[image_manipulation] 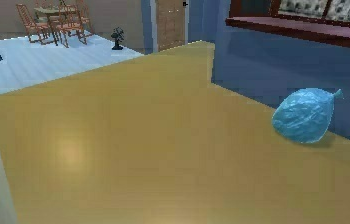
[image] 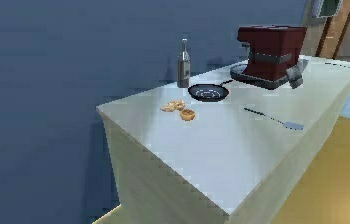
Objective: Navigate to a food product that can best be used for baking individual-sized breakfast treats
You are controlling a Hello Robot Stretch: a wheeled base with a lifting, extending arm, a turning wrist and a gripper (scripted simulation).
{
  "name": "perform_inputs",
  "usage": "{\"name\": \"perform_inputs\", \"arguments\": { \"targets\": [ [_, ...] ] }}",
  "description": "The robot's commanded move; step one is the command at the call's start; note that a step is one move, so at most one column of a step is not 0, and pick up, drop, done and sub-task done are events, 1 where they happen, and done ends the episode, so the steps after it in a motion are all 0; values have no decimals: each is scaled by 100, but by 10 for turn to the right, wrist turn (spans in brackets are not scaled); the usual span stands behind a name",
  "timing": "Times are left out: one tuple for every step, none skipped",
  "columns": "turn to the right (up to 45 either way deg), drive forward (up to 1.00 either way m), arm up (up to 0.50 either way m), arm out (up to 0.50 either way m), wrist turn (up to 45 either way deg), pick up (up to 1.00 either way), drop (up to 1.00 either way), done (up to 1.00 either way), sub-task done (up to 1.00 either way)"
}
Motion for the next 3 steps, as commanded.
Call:
{"name": "perform_inputs", "arguments": {
  "targets": [
    [30,0,0,0,0,0,0,0,0],
    [0,95,0,0,0,0,0,0,0],
    [0,0,0,0,0,0,0,100,0]
  ]
}}
